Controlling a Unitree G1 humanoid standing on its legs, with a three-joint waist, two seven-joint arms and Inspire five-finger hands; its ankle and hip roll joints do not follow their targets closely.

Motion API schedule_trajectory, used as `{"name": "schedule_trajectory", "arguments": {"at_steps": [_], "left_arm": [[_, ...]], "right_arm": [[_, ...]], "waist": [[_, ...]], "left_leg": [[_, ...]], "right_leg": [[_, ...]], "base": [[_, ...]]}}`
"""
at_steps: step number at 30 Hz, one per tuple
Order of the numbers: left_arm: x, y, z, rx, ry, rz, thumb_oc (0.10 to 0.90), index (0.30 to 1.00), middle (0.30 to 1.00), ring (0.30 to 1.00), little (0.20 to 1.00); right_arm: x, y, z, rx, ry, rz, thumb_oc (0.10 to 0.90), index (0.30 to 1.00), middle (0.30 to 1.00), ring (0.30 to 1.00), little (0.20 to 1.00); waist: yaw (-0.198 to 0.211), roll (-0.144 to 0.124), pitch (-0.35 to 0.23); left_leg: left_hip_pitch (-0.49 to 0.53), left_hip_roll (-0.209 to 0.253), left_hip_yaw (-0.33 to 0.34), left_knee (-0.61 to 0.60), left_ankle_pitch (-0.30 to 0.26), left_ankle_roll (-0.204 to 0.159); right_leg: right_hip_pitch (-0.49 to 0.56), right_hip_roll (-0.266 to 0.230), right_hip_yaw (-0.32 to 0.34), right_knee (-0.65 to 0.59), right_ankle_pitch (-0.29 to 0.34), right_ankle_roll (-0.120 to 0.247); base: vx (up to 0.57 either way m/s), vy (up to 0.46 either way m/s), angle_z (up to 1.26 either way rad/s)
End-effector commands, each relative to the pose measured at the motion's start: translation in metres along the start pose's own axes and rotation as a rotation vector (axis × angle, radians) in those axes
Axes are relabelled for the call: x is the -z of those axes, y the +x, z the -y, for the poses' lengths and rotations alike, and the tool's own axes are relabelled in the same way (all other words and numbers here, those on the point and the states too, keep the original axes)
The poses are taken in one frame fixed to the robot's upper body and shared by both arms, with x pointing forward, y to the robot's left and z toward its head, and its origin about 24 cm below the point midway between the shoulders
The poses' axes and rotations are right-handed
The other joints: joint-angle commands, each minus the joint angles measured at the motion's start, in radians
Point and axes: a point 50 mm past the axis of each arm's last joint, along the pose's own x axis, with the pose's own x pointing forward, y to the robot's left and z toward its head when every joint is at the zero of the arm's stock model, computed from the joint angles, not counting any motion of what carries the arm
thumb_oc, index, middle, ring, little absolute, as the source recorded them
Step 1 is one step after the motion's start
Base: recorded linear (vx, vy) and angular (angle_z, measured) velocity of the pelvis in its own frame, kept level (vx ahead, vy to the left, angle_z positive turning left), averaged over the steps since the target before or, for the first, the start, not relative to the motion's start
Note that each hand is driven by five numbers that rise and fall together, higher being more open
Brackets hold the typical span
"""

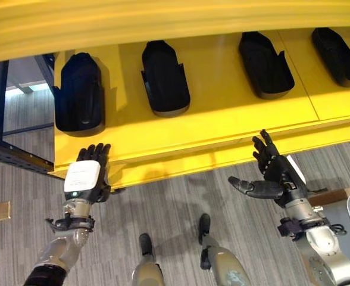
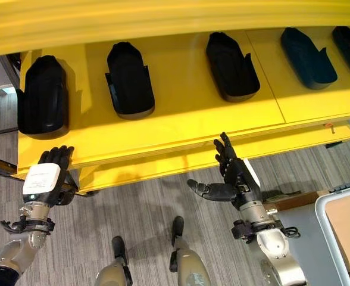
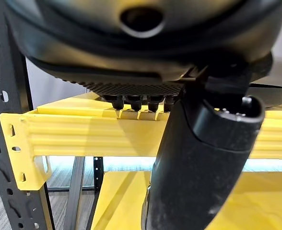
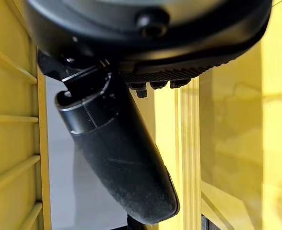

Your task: Move parts from the plastic box to the shelf.

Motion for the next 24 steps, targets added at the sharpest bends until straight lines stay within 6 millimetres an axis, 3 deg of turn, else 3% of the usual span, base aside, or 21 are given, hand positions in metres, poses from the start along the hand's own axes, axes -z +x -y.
{"name": "schedule_trajectory", "arguments": {"at_steps": [1,24], "left_arm": [[0.055,-0.016,0.006,0.117,0.08,-0.245,0.9,1.0,1.0,1.0,1.0],[0.059,0.004,-0.008,0.08,0.117,-0.239,0.9,1.0,1.0,1.0,1.0]], "right_arm": [[-0.051,0.008,-0.011,-0.057,-0.005,0.303,0.9,1.0,1.0,1.0,1.0],[-0.053,0.009,-0.012,-0.07,-0.004,0.309,0.9,1.0,1.0,1.0,1.0]], "waist": [[-0.004,-0.085,-0.018],[-0.01,-0.105,0.001]], "left_leg": [[0.014,-0.011,-0.014,0.002,-0.01,0.03],[-0.011,-0.015,-0.011,0.018,-0.016,0.033]], "right_leg": [[0.088,-0.08,-0.001,0.032,-0.104,0.093],[0.067,-0.088,0.008,0.038,-0.097,0.097]], "base": [[0.0,0.0,0.0],[0.0,0.001,0.0]]}}
